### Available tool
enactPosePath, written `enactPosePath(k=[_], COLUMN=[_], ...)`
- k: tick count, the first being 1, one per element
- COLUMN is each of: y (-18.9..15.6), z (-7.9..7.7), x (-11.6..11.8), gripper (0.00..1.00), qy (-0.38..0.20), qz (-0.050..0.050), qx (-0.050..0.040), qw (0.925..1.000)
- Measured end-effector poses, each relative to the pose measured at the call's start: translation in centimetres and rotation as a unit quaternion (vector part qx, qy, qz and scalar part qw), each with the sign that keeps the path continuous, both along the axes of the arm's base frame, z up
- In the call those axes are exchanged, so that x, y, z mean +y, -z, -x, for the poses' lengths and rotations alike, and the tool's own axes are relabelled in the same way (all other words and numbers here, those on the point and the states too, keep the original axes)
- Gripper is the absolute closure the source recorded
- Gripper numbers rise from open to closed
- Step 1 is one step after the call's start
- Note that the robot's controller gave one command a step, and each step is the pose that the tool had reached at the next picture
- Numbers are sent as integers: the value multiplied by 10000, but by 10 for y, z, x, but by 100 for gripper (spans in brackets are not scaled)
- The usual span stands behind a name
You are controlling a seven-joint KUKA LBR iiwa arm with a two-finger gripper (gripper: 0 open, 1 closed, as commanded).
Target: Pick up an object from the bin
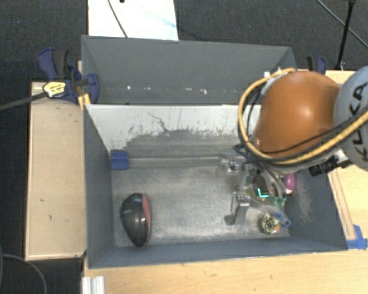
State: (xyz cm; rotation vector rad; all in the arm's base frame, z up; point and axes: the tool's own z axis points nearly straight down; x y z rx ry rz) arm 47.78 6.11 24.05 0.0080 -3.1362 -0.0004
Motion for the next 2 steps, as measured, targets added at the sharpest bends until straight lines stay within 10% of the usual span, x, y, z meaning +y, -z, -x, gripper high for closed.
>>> enactPosePath(k=[1, 2], y=[70, 80], z=[-75, -20], x=[-1, -5], gripper=[0, 0], qy=[-813, -210], qz=[-3, -2], qx=[-37, -13], qw=[9967, 9998])
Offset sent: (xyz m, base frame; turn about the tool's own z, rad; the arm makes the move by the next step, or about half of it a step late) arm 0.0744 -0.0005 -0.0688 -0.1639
